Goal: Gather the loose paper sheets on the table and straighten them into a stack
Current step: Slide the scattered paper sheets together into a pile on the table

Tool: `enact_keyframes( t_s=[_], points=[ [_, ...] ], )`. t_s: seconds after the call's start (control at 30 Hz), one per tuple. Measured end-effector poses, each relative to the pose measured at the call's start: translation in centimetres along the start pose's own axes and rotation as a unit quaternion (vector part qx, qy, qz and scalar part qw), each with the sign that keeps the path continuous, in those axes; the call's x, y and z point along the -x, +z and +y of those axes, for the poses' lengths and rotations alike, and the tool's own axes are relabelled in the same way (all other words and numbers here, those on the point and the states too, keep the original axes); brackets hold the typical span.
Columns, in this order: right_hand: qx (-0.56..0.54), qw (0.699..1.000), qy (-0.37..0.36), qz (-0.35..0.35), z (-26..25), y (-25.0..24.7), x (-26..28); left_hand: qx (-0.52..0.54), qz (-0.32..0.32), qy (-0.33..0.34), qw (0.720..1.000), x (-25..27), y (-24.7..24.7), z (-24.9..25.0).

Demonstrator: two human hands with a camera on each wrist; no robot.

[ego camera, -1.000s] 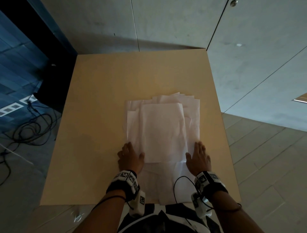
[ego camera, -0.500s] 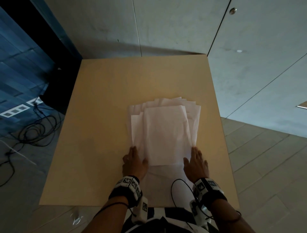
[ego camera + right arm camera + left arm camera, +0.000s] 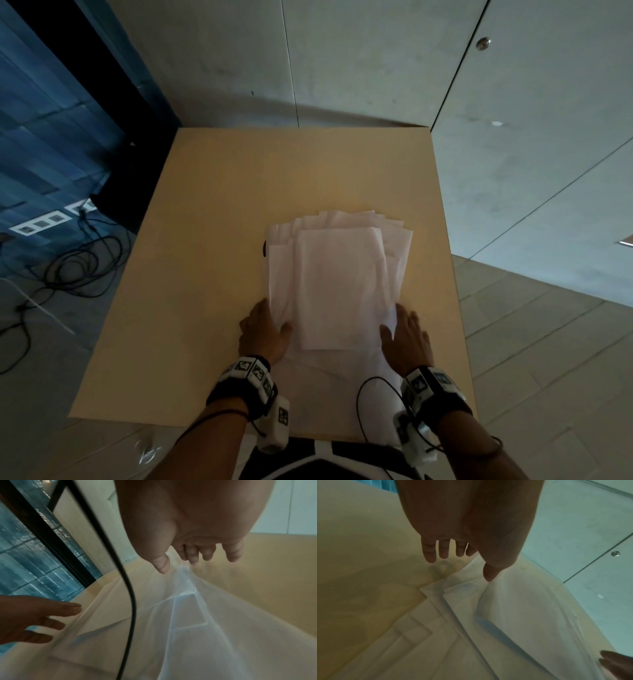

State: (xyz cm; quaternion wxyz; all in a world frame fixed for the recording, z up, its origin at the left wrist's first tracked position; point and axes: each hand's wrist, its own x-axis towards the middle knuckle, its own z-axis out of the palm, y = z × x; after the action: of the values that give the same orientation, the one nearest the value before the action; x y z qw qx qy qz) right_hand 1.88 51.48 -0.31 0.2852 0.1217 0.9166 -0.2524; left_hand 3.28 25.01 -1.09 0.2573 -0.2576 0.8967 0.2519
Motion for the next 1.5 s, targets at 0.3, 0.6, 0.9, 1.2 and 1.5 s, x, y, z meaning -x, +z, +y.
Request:
enact_keyframes(
  t_s=[0.3, 0.6, 0.9, 1.2, 1.5],
  points=[
    [0.035, 0.999, 0.01, -0.006, -2.7, -2.5, -6.8, -0.03, -0.027, 0.016, 0.999, -6.3, -3.0, 3.1],
    [0.009, 1.0, 0.0, 0.017, -4.1, -2.0, -6.9, -0.04, -0.013, 0.068, 0.997, -7.3, -1.6, 5.1],
    [0.018, 0.998, -0.056, 0.012, -5.8, 0.4, -6.5, -0.025, -0.006, 0.06, 0.998, -7.4, -1.7, 5.2],
    [0.022, 0.999, -0.031, 0.018, -4.9, 0.0, -5.8, -0.028, 0.008, 0.055, 0.998, -6.7, -3.0, 4.5],
    [0.014, 0.999, -0.005, 0.041, -2.6, -1.9, -4.4, 0.027, 0.06, -0.06, 0.996, -4.0, -4.6, 0.4]
  ],
)
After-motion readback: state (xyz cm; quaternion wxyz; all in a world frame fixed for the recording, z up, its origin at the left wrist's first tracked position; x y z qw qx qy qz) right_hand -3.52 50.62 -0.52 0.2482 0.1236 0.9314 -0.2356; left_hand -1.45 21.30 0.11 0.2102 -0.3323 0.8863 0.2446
